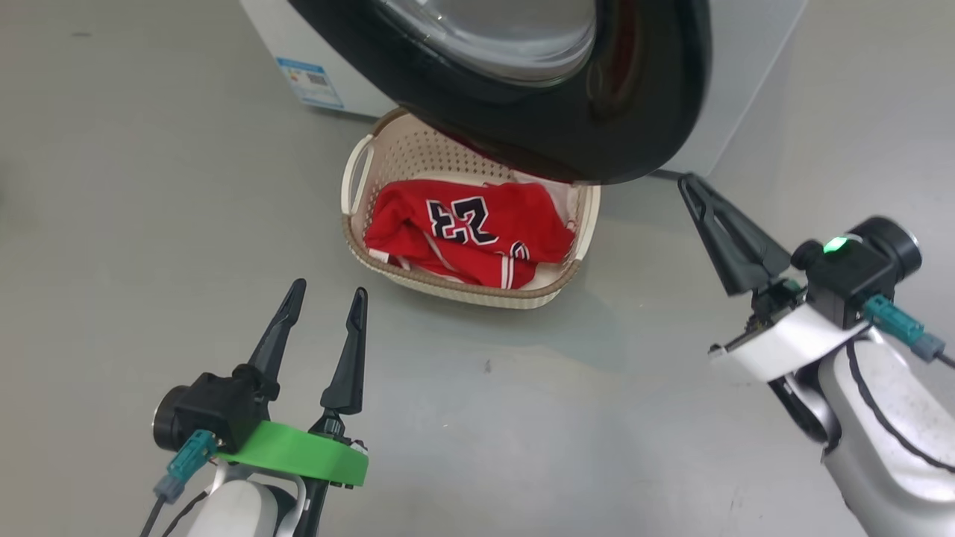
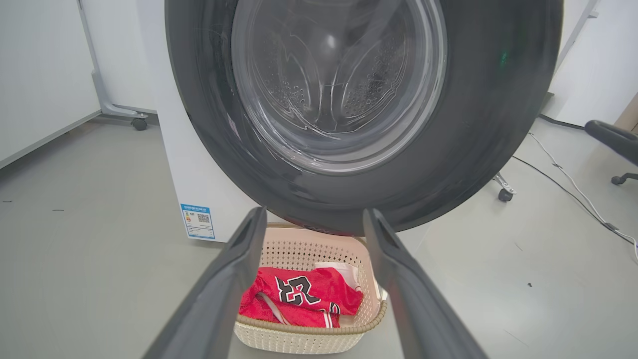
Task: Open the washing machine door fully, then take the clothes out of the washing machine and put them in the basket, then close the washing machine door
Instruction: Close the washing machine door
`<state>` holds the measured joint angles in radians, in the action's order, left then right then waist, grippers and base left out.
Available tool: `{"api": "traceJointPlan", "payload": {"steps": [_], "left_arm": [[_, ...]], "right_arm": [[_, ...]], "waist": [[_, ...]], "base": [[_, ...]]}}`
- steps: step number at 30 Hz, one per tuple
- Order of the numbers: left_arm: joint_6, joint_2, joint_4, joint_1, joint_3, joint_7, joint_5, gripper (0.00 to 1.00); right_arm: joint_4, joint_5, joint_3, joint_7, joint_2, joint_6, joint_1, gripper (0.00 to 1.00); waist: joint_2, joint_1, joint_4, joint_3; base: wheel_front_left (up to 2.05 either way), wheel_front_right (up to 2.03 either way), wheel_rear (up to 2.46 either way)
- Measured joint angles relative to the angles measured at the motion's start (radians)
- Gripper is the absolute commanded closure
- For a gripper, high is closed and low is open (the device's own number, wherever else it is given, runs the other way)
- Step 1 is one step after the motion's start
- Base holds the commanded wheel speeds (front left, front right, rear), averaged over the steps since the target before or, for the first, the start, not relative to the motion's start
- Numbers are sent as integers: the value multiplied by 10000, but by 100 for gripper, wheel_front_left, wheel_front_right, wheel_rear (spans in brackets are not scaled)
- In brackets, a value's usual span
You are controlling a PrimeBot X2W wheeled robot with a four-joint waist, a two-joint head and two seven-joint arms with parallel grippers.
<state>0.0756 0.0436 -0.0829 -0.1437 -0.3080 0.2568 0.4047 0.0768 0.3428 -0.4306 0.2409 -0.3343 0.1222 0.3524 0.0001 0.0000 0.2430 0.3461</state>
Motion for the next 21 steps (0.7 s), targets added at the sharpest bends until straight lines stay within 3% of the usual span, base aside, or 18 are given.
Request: {"api": "traceJointPlan", "payload": {"steps": [10, 21], "left_arm": [[-15, -50, 201, -500, 35, 0, -69, 0], [-192, -61, 280, -639, -251, 0, 495, 0]], "right_arm": [[213, 255, 2, -157, -775, 0, 1395, 100], [625, 499, 31, -155, -1133, 58, 2128, 100]], "waist": [[0, 0, 633, 898], [0, 0, 1136, 1420]], "base": [[0, 0, 0], [0, 0, 0]]}}
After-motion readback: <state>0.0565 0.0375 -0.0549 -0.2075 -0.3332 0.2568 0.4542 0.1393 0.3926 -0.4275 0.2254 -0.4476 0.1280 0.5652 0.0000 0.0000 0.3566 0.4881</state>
